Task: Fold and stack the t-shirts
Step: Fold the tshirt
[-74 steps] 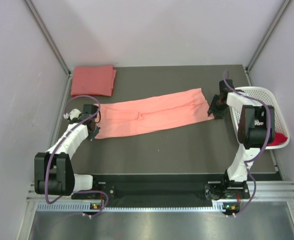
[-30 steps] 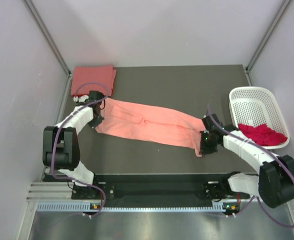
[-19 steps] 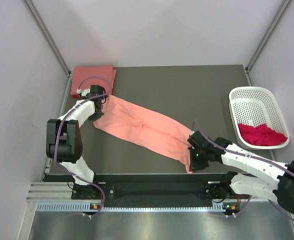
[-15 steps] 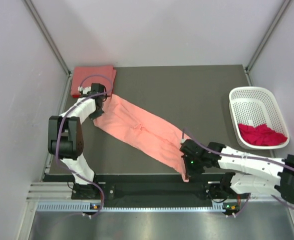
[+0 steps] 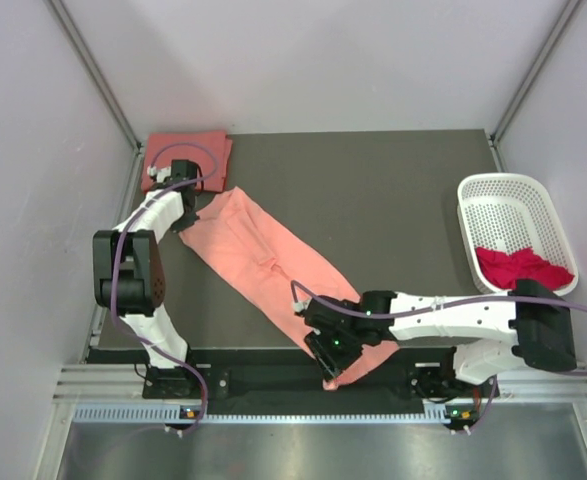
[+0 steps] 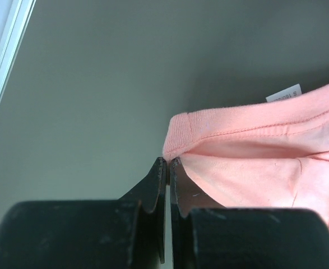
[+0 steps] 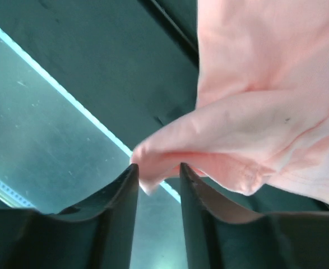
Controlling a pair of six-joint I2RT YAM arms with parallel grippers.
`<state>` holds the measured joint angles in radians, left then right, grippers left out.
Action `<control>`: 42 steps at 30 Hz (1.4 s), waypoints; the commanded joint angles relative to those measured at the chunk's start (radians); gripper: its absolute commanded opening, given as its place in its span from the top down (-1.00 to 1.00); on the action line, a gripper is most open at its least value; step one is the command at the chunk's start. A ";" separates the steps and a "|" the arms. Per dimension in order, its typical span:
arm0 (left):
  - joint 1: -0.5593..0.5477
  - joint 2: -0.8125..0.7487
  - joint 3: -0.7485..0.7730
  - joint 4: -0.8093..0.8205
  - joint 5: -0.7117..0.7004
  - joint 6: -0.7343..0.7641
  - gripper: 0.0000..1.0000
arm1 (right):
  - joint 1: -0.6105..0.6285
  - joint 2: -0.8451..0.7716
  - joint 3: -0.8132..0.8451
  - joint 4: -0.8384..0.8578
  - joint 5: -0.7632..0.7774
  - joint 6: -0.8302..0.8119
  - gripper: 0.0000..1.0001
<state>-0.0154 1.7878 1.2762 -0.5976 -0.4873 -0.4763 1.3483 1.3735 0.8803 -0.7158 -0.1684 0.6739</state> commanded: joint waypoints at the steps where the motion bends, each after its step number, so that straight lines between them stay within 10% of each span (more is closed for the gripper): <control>1: 0.008 0.004 0.048 -0.004 -0.014 0.028 1.00 | -0.065 -0.007 0.095 0.006 0.017 -0.117 0.06; 7: 0.008 0.012 0.040 -0.016 0.003 0.016 0.97 | -0.297 -0.010 0.264 -0.034 0.004 -0.250 -0.32; 11: 0.048 0.018 0.057 -0.060 0.012 -0.048 0.50 | -0.449 0.139 0.471 -0.016 -0.011 -0.452 -0.46; 16: 0.064 -0.013 0.069 -0.105 0.032 -0.078 -0.04 | -0.644 0.533 0.875 0.088 -0.083 -0.527 -0.36; 23: 0.091 -0.053 0.141 -0.166 0.110 -0.093 -0.16 | -0.721 1.045 1.535 0.179 -0.316 -0.478 -0.20; 42: 0.114 -0.473 -0.385 0.126 0.325 -0.452 0.00 | -0.736 1.358 1.608 0.561 -0.370 -0.241 -0.14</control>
<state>0.0940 1.3659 0.9321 -0.5758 -0.1848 -0.8471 0.6060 2.6812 2.4191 -0.2451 -0.5369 0.3832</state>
